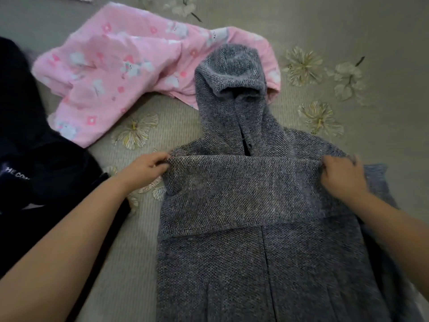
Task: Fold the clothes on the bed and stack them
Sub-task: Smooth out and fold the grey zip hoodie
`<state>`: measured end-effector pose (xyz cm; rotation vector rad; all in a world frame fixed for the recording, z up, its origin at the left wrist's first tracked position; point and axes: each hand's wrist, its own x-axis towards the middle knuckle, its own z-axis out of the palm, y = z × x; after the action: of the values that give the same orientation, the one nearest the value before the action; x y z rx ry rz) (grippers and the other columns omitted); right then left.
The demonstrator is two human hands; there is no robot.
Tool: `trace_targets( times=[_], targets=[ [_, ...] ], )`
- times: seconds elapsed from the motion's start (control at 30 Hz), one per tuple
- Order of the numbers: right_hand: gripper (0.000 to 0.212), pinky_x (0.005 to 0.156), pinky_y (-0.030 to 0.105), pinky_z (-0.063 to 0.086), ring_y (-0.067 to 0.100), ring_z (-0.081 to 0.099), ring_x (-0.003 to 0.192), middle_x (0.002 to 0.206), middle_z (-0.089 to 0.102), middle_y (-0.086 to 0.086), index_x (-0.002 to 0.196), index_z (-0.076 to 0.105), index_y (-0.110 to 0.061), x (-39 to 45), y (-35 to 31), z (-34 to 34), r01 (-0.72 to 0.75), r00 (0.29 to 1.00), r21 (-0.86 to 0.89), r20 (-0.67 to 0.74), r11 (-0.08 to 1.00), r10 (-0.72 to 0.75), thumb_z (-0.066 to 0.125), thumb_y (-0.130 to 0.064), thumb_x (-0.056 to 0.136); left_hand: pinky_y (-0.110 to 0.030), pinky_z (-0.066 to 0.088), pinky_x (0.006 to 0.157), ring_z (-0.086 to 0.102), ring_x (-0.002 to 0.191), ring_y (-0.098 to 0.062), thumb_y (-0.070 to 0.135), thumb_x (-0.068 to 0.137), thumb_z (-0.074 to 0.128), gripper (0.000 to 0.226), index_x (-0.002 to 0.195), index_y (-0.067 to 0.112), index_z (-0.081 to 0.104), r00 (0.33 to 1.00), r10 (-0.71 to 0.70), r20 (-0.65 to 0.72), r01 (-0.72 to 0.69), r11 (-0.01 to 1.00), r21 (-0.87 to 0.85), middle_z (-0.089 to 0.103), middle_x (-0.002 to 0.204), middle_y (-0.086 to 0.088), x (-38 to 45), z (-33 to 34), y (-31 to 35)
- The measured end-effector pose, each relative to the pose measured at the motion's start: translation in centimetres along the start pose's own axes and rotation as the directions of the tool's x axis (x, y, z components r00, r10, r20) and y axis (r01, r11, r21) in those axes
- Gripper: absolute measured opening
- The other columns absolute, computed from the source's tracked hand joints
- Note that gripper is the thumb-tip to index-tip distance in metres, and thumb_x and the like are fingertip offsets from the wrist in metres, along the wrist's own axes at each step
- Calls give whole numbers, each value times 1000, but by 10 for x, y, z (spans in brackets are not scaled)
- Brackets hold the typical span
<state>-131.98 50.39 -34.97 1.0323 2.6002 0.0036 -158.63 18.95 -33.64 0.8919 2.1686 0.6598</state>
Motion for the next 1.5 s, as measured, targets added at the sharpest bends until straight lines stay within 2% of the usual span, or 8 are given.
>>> trace_targets(
  times=[0.13, 0.3, 0.43, 0.57, 0.83, 1.03, 1.4, 1.5],
  targets=[
    [5, 71, 36, 34, 36, 55, 86, 89, 61, 22, 80, 46, -5, 5, -9, -10, 42, 999, -32, -15, 999, -42, 46, -5, 85, -10, 40, 72, 54, 76, 10, 26, 77, 46, 28, 86, 47, 62, 976, 199, 90, -171, 952, -253, 60, 79, 16, -7, -24, 30],
    [10, 74, 39, 37, 37, 55, 90, 94, 61, 24, 89, 54, 0, 14, -15, -23, 22, 1000, -17, 4, 1000, -22, 46, -5, 85, -29, 37, 83, 57, 101, -25, 31, 78, 30, 45, 107, 13, 59, 998, -38, 52, -2, 791, 612, 64, 110, -14, 27, -45, 0],
    [12, 71, 40, 38, 40, 57, 81, 85, 63, 29, 83, 58, 6, 21, -36, -35, 67, 988, 139, -149, 988, -46, 49, -1, 82, -38, 37, 92, 49, 113, -30, 8, 84, 46, 21, 103, 11, 54, 934, -302, -189, 341, 598, 726, 56, 118, -15, 26, -31, -43],
    [17, 91, 43, 35, 34, 55, 99, 100, 62, 20, 96, 56, -2, 32, -57, -20, 71, 997, 28, 37, 997, -72, 44, -12, 89, -45, 38, 81, 50, 96, -40, 3, 76, 43, 27, 98, -8, 54, 876, -101, -471, 329, 840, 432, 54, 100, -29, 22, 5, -38],
    [35, 107, 48, 21, 27, 49, 114, 121, 56, 9, 130, 41, -16, 39, -49, -3, 77, 992, -132, 111, 988, -62, 33, -27, 97, -42, -1, 114, -10, 142, -24, 41, 96, 30, 65, 147, 11, 2, 942, -211, -261, 320, 798, 510, -7, 155, -11, 7, 58, -36],
    [23, 64, 36, 40, 34, 57, 83, 94, 61, 23, 114, 46, -1, 42, -47, -19, 273, 948, -50, 182, 961, -260, 38, -12, 95, -34, -33, 99, -51, 119, -16, 78, 75, 25, 94, 131, 24, -29, 992, 38, 117, -94, 843, 530, -45, 134, 4, -45, 122, -16],
    [45, 110, 50, 6, 30, 20, 137, 148, 26, 16, 141, 33, -11, 8, -45, 27, -11, 982, 105, -185, 994, 30, 36, -25, 97, -44, -15, 110, -33, 132, -25, 29, 99, 27, 64, 123, 43, -31, 982, -88, 165, -42, 756, 653, -38, 137, 2, -67, 120, -55],
    [52, 113, 46, -2, 24, -1, 143, 156, 1, 8, 147, 12, -17, -28, -43, 59, -48, 994, 132, 105, 990, 34, 23, -35, 100, -46, -12, 111, -23, 139, -26, 31, 99, 26, 60, 138, 43, -18, 970, -145, 194, -31, 721, 692, -28, 149, 0, -64, 119, -42]
  ],
)
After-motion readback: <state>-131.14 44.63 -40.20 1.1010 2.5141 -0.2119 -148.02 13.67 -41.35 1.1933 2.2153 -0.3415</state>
